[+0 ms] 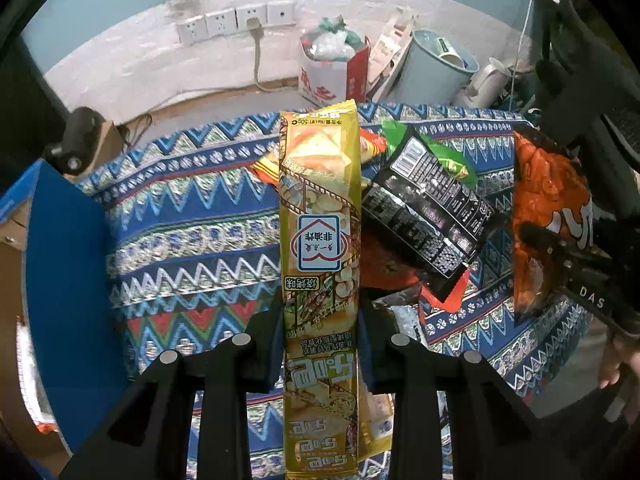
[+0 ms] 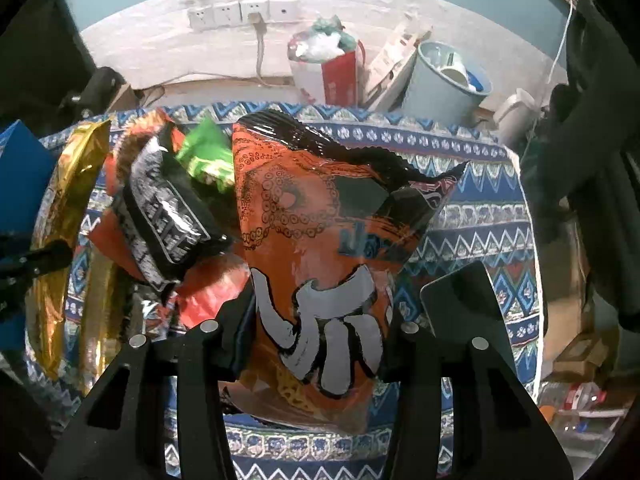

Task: Organize snacks
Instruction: 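Grasp the yellow biscuit pack with the left tool while the right tool grasps the orange octopus bag, then lift both packets and carry them over the cardboard box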

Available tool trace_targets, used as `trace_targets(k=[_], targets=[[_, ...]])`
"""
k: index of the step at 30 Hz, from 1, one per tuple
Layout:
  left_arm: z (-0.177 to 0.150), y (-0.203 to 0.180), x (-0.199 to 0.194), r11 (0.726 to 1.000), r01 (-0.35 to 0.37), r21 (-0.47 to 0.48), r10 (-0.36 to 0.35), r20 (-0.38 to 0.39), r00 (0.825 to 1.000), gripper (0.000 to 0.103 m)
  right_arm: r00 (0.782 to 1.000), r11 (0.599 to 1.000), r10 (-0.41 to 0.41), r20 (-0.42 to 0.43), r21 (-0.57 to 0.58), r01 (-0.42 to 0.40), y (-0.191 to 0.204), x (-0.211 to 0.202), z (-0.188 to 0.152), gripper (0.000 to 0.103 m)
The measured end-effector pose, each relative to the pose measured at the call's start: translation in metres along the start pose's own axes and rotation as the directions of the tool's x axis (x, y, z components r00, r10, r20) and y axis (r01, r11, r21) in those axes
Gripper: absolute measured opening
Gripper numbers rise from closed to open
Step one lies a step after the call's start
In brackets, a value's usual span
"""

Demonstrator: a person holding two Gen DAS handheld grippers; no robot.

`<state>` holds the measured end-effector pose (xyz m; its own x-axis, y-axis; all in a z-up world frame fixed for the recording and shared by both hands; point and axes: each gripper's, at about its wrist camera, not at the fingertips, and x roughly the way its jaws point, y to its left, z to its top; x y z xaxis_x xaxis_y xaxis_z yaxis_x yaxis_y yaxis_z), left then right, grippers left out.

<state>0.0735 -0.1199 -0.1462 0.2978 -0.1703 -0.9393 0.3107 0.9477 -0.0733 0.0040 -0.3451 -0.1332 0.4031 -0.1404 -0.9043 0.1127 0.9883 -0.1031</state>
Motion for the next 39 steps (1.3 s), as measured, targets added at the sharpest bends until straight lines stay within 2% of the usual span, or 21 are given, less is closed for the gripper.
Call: trace_targets(k=[8,19,25,39], targets=[[-0.011,0.008,-0.037,0.998,-0.053,0.027,0.051,0.067,0.996,0.031,0.998,0.999,0.019,0.057,-0.038,-0.017,0.017,-0.025,0.008,0.045],[-0.02,0.03,-0.068,0.996,-0.088,0.007,0.086,0.12,0.989,0.031,0.991,0.993,0.055,0.118,-0.108,-0.043,0.053,-0.054,0.02,0.045],[-0.028,0.048,-0.087,0.992,-0.124,-0.006,0.124,0.161,0.979,0.031,0.988,0.986,0.078,0.134,-0.155,-0.056,0.082,-0.063,0.028,0.045],[-0.045,0.101,-0.111,0.988,-0.135,-0.08,0.149,0.197,0.969,0.031,0.979,0.957,0.149,0.136,-0.269,-0.108,0.157,-0.081,0.05,0.045]])
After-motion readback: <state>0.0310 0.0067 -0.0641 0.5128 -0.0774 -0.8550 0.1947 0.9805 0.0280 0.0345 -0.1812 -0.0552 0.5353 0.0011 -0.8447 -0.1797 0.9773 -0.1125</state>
